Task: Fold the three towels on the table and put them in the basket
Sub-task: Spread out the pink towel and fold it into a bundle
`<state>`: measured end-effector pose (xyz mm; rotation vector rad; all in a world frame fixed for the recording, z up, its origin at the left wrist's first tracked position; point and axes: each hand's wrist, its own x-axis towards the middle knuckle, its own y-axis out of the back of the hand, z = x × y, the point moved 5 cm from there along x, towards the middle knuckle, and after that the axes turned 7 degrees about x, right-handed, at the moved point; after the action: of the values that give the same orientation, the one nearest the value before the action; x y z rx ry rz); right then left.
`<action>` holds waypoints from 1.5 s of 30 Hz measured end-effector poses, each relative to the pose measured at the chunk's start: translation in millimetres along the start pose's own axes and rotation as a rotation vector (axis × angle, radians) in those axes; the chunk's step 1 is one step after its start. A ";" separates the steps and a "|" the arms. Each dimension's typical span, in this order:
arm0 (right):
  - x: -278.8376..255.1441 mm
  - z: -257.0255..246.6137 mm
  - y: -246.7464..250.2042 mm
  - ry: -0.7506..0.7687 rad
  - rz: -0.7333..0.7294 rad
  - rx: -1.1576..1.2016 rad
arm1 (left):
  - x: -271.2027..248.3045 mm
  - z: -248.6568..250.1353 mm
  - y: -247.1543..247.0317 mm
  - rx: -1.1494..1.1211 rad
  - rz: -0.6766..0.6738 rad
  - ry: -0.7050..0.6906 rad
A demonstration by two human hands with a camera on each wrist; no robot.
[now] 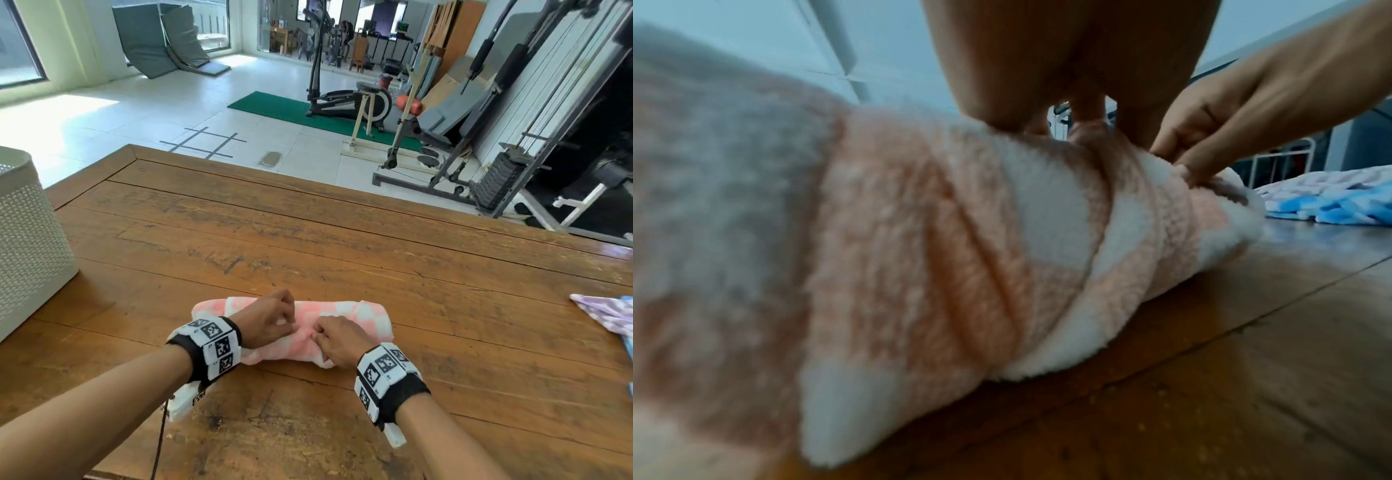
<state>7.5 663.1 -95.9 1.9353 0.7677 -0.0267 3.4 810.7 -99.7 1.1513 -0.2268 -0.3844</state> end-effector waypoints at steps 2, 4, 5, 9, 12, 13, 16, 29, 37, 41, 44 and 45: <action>0.5 -0.6 0.5 0.004 -0.011 0.005 | -5.9 -4.1 6.7 -0.124 0.090 0.019; 0.1 -0.3 1.1 0.008 -0.018 0.010 | -10.9 -8.8 9.0 -0.170 0.173 0.024; 0.2 -0.1 1.9 0.011 -0.015 0.012 | -13.8 -9.9 10.3 -0.164 0.218 0.026; 3.5 0.6 3.9 0.026 -0.010 0.028 | -23.1 0.2 14.8 0.235 0.393 -0.176; 4.1 1.9 3.6 0.024 -0.016 0.034 | -21.6 5.0 3.5 0.508 0.344 -0.297; 4.2 2.2 3.0 0.025 -0.017 0.037 | -20.2 4.8 1.4 0.541 0.340 -0.290; 4.6 2.3 3.0 0.026 -0.026 0.053 | -13.8 7.1 -2.2 0.597 0.320 -0.256; -27.1 -0.3 -14.6 0.402 0.285 -0.297 | 7.3 -3.0 -13.9 0.337 -0.072 -0.056; -15.5 -11.3 -16.0 0.358 0.234 -0.290 | -5.7 -5.0 -8.3 0.101 -0.082 -0.051; -13.6 -10.3 -15.0 0.331 0.203 -0.262 | -23.5 -8.7 9.6 -0.114 0.164 0.010; -12.7 -10.0 -13.8 0.328 0.201 -0.233 | -34.2 -8.8 12.2 0.117 0.330 -0.016; -12.4 -10.0 -13.8 0.325 0.200 -0.229 | -35.2 -5.8 11.9 0.228 0.370 -0.055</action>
<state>-12.7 669.1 -97.9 1.8073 0.7477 0.4881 -24.4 834.1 -90.3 1.2918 -0.5332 -0.0626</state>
